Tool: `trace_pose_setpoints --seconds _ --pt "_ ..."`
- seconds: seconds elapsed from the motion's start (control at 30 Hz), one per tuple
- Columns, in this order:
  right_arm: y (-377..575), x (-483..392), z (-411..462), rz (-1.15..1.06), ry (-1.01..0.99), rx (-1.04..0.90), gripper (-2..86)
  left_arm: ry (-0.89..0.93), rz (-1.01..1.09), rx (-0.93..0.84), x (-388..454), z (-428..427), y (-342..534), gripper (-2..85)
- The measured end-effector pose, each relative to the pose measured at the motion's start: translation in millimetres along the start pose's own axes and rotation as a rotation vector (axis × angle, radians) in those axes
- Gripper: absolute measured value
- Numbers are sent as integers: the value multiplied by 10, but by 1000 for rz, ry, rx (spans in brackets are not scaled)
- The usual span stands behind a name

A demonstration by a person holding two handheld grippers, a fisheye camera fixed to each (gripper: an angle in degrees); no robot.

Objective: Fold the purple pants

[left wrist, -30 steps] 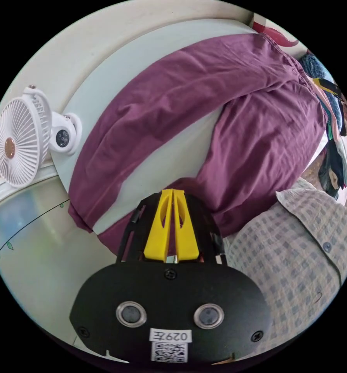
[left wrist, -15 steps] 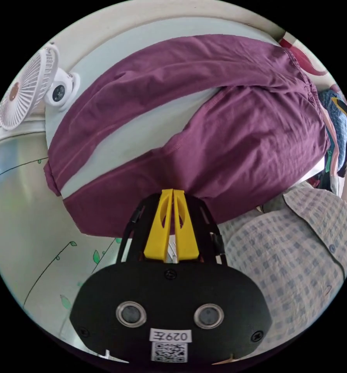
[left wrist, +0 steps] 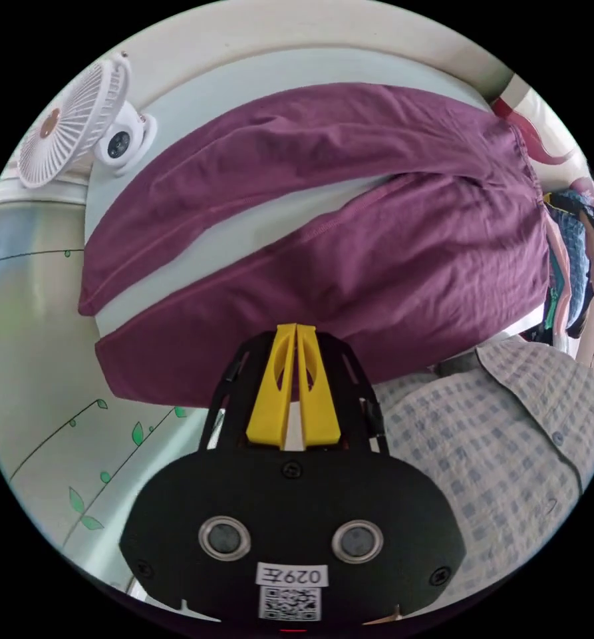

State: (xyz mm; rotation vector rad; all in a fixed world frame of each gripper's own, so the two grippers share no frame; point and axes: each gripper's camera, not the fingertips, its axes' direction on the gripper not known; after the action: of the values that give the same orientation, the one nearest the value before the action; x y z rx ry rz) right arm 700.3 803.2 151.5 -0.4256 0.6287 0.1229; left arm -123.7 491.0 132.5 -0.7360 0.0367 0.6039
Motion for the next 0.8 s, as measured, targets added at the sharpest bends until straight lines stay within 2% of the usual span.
trace_pose_setpoints --seconds 0.1,0.17,0.23,0.27,0.33,0.43,0.5,0.57,0.7,0.8 --pt "32 -245 -257 -135 -296 23 -6 86 -54 13 -148 108 217 -10" --pt "11 -428 -216 -191 -242 -12 -5 127 -45 -65 -185 340 238 -10" --pt "-24 -498 -52 -210 -134 -93 -5 108 -63 2 -260 254 332 -10" --pt "-7 -400 -200 -178 -158 -18 -5 73 -85 -12 -348 191 401 -10" --pt "23 -198 -310 -148 -244 -70 -4 -19 -129 21 -542 66 617 -10" --pt "385 187 -546 -127 -302 0 -2 -194 -328 73 -1076 -69 1208 -9" --pt "794 558 -627 -69 -317 -15 2 -212 -489 34 -1591 -17 1707 -7" --pt "1163 840 -659 -4 -391 -5 10 -145 -584 9 -1954 65 2054 -3" --pt "2087 1443 -689 239 -555 55 54 54 -759 89 -2615 161 2713 42" --pt "2602 1786 -631 454 -629 100 97 140 -800 160 -2968 185 2942 91"
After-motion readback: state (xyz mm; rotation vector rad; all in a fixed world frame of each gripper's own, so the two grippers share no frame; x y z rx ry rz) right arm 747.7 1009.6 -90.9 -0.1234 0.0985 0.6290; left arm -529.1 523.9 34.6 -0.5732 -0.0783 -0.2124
